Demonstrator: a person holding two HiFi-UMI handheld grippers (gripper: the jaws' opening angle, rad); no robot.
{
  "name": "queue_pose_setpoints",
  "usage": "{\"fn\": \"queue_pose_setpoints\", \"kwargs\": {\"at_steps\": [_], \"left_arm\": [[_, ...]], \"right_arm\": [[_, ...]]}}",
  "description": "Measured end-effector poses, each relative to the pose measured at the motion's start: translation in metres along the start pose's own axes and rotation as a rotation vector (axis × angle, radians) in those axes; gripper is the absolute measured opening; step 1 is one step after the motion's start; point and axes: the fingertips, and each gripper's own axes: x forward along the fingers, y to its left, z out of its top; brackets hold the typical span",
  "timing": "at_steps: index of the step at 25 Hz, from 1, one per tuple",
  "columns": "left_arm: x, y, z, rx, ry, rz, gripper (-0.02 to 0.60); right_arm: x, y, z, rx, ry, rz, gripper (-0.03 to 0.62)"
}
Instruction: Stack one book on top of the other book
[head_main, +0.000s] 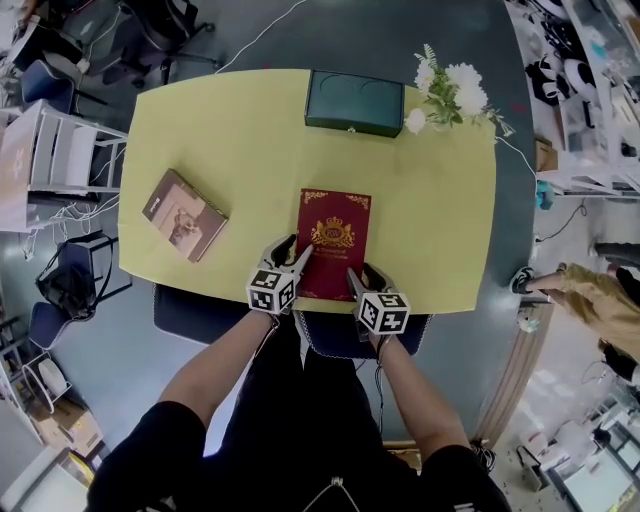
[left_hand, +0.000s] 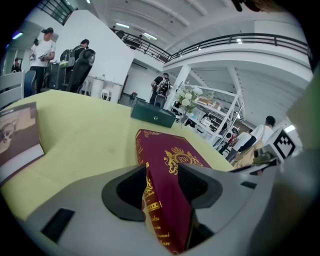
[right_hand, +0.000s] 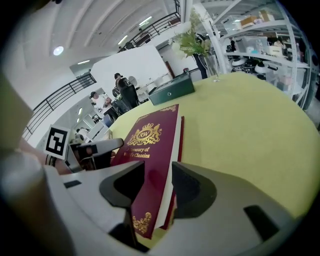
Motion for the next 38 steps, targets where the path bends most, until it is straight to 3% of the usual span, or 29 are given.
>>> {"fn": "queue_pose_setpoints", "kwargs": {"at_steps": [8,16,21,27,33,38], "left_arm": [[-0.043,-0.013,0.05,0.068,-0.092,0.03,0.178],[-0.129,-0.055,0.136,0.126,-0.273,0.02,0.119],[-0.178,-0.075,0.17,0.138,-0.345,0.033,0.081],[-0.23,-0.1,0.195,0.146,-0.402,0.03,0.012],[-0.276,-0.129,0.211,0.254,-0.48,-0.001,0.009],[-0.294,-0.142,0.2,0.286,-0.49,-0.026,0.009]], "right_arm": [[-0.059,-0.015,0.058,-0.06,-0.13,-0.073,0.172],[-0.135,0.06,0.151,-0.172,-0.357,-0.033,0.081],[-0.181,0.113,0.192,-0.235,-0.5,0.005,0.043],[-0.224,0.165,0.205,-0.293,-0.595,0.041,0.029],[-0.255,0.195,0.199,-0.332,-0.645,0.028,0.021],[-0.266,0.207,0.182,-0.346,-0.651,0.031,0.021]]}}
